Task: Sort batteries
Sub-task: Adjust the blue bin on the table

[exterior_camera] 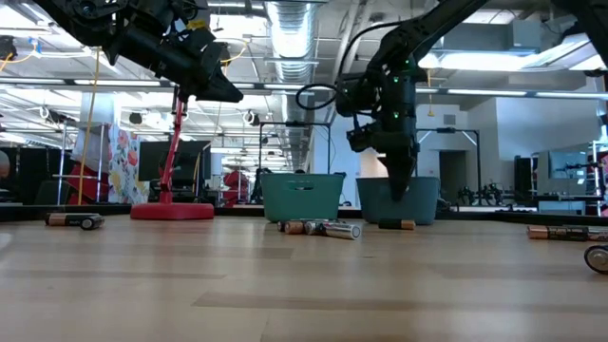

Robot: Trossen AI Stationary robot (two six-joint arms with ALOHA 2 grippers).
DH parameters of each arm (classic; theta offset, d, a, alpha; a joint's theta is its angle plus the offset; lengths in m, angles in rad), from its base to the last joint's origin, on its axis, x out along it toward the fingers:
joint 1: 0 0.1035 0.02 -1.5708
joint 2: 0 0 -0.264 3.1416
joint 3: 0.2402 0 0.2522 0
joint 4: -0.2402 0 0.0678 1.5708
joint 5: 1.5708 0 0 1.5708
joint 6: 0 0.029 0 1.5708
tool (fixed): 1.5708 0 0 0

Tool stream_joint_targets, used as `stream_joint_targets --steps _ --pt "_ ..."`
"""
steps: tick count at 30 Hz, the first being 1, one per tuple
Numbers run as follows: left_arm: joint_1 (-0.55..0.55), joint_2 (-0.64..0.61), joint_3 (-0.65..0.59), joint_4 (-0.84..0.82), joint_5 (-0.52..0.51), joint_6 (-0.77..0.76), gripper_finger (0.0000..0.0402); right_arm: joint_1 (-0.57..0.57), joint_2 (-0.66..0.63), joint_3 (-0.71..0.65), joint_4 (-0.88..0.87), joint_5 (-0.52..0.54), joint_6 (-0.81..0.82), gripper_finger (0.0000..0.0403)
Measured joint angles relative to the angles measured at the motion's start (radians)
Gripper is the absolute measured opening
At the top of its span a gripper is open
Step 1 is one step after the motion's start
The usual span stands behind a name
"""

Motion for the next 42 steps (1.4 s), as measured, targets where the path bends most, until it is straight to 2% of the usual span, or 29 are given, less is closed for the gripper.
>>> stream_joint_targets --steps 8,16,22,42 --pt "0.000 0.000 0.000 0.000 0.000 0.009 0.0077 0.056 -0.044 -0.003 -0.043 0.010 -0.197 0.0002" --pt "0.000 0.000 0.000 0.000 0.000 0.005 0.0077 0.041 -0.043 -0.003 -0.150 0.087 -0.343 0.0001" --pt "-0.001 0.000 0.000 0.000 0.000 0.003 0.0077 0.028 -0.043 -0.003 -0.146 0.087 -0.315 0.0004" --pt "-0.001 0.000 0.000 0.000 0.000 -0.016 0.0077 0.028 -0.044 -0.003 -0.141 0.093 -0.356 0.0067"
